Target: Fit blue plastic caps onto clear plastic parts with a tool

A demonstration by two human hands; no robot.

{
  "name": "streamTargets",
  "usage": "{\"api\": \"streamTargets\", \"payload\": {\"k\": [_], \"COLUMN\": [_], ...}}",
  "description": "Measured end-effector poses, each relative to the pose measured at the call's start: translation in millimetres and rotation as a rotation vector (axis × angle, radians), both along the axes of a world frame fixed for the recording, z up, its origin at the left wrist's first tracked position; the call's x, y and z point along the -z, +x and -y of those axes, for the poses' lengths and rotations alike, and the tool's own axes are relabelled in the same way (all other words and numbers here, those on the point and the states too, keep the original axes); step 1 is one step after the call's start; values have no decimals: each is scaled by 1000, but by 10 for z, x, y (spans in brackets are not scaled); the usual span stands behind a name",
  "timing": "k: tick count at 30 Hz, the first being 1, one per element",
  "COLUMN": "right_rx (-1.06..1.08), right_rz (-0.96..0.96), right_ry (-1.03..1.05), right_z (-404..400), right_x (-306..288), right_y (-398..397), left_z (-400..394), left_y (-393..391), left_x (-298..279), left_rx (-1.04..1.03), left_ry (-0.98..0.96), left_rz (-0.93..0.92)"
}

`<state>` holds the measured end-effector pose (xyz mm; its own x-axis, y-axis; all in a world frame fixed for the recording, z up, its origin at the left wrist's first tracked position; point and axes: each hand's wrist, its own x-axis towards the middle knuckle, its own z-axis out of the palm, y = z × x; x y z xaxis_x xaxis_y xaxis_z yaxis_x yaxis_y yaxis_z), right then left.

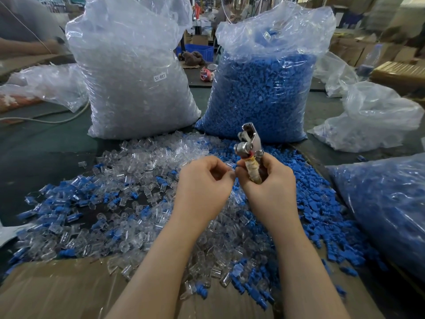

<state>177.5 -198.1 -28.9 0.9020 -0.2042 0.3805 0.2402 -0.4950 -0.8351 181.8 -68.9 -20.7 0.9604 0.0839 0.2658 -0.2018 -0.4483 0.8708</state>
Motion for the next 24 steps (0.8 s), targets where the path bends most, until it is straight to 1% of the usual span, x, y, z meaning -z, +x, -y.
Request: {"api": "streamTargets", "payload": {"k": [7,14,18,21,24], "right_rx": [-44,-82,-164,-216,-264], "right_rz": [-54,-70,-102,-167,-227], "right_ry": [-9,30,90,139,103], "right_z": [6,4,39,107,183], "right_x": [8,-27,-14,1,10], "right_y": [9,-12,-3,2,-2], "left_z": [-2,-5,-34,-74,-97], "left_y": [10,19,44,49,43], "left_x": [36,61,81,75,44], "left_rx": [10,3,11,13,22], "left_ry": [112,106,114,65,-80], "left_rz": [70,118,130,103,43]}}
